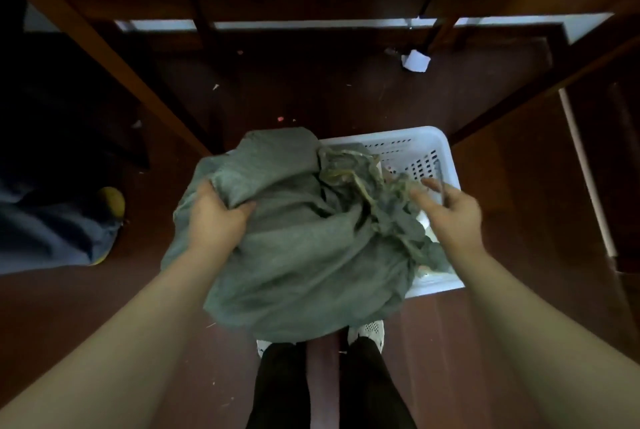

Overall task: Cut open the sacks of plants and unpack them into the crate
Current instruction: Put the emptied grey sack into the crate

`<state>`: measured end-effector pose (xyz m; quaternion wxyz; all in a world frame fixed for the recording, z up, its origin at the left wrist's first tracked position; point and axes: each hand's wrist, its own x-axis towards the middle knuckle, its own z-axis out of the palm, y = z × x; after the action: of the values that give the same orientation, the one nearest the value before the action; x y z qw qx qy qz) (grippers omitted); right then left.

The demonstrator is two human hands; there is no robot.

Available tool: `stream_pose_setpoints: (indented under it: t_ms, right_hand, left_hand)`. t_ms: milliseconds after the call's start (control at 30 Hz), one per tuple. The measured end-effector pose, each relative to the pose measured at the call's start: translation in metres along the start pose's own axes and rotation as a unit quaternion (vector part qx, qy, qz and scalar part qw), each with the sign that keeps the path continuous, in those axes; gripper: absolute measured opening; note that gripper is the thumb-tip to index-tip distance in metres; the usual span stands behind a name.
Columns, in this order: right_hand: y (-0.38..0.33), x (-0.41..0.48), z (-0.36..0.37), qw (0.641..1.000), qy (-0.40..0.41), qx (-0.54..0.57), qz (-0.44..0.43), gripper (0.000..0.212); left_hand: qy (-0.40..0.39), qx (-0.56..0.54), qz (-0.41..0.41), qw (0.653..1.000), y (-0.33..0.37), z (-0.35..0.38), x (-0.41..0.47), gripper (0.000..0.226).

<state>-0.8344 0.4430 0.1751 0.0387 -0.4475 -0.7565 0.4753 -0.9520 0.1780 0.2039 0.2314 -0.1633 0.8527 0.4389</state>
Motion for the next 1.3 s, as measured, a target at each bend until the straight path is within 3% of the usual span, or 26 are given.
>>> stream_pose_setpoints:
  t_ms: [67,100,167,233,300,400,467,567,633,700,800,867,933,967,1033,1100,1167,1233,1300]
  right_hand:
    - [0.005,-0.014,0.016,0.994,-0.093,-0.041,-0.037,0.04]
    - [0.011,-0.018,0.024,0.985,-0.144,-0.088,-0.041,0.049]
    - [0.015,-0.021,0.037,0.969,-0.191,-0.151,-0.033,0.059]
    - [0.008,-0.023,0.044,0.986,-0.154,-0.065,0.0,0.053]
    - [-0.006,-0.026,0.049,0.988,-0.136,0.064,-0.02,0.056]
    - [-0.029,-0.034,0.062,0.934,-0.263,0.236,-0.054,0.072]
    - [-0.035,-0.039,0.076,0.914,-0.325,0.242,-0.03,0.071]
    - [-0.042,-0.044,0.087,0.949,-0.289,0.128,-0.015,0.031]
    - [-0.04,-0.038,0.078,0.969,-0.194,0.14,0.064,0.027]
    - [-0.037,-0.027,0.057,0.943,-0.089,0.255,0.194,0.027]
    - [-0.028,-0.014,0.022,0.877,-0.03,0.385,0.286,0.029]
    - [-0.022,-0.008,0.013,0.862,-0.017,0.406,0.303,0.027]
    - [-0.02,-0.006,0.009,0.86,-0.016,0.414,0.3,0.024]
    - [-0.02,-0.006,0.008,0.862,-0.023,0.415,0.291,0.024]
    - [-0.02,-0.005,0.007,0.872,-0.04,0.402,0.277,0.026]
    - [-0.017,0.0,0.006,0.896,-0.059,0.362,0.249,0.025]
    - [-0.017,0.006,0.003,0.937,-0.095,0.264,0.207,0.017]
    - [-0.02,0.006,0.005,0.964,-0.131,0.158,0.171,0.013]
    - [-0.03,0.003,0.012,0.974,-0.131,0.126,0.134,0.011]
  left_hand:
    - [-0.037,-0.058,-0.033,0.997,0.006,0.005,0.002,0.06]
    - [-0.067,-0.105,-0.063,0.99,0.009,0.006,0.001,0.051]
    - [-0.139,-0.225,-0.137,0.955,0.021,0.006,-0.004,0.041]
    - [-0.174,-0.327,-0.167,0.914,0.026,0.004,-0.001,0.044]
    - [-0.182,-0.344,-0.169,0.906,0.031,0.004,0.0,0.041]
    - [-0.234,-0.291,-0.168,0.912,0.037,0.011,-0.014,0.023]
    - [-0.258,-0.274,-0.18,0.909,0.039,0.015,-0.024,0.026]
    - [-0.287,-0.281,-0.177,0.899,0.036,0.015,-0.028,0.039]
    - [-0.237,-0.224,-0.138,0.935,0.032,0.011,-0.03,0.032]
    - [-0.134,-0.051,-0.044,0.989,0.016,0.008,-0.025,0.017]
    - [-0.051,0.172,0.059,0.982,-0.009,0.003,-0.021,0.023]
    - [-0.029,0.204,0.059,0.977,-0.022,0.006,-0.018,0.053]
    - [-0.047,0.21,0.05,0.975,-0.031,0.014,-0.015,0.097]
    - [-0.056,0.222,0.052,0.972,-0.033,0.019,-0.012,0.104]
    - [-0.043,0.237,0.07,0.968,-0.037,0.03,-0.001,0.075]
    - [-0.019,0.179,0.052,0.982,-0.037,0.039,0.011,0.039]
    - [0.029,-0.01,-0.025,0.999,-0.024,0.041,0.014,0.028]
    - [0.094,-0.17,-0.115,0.974,-0.008,0.033,0.011,0.021]
    - [0.119,-0.304,-0.197,0.924,0.007,0.021,0.003,0.021]
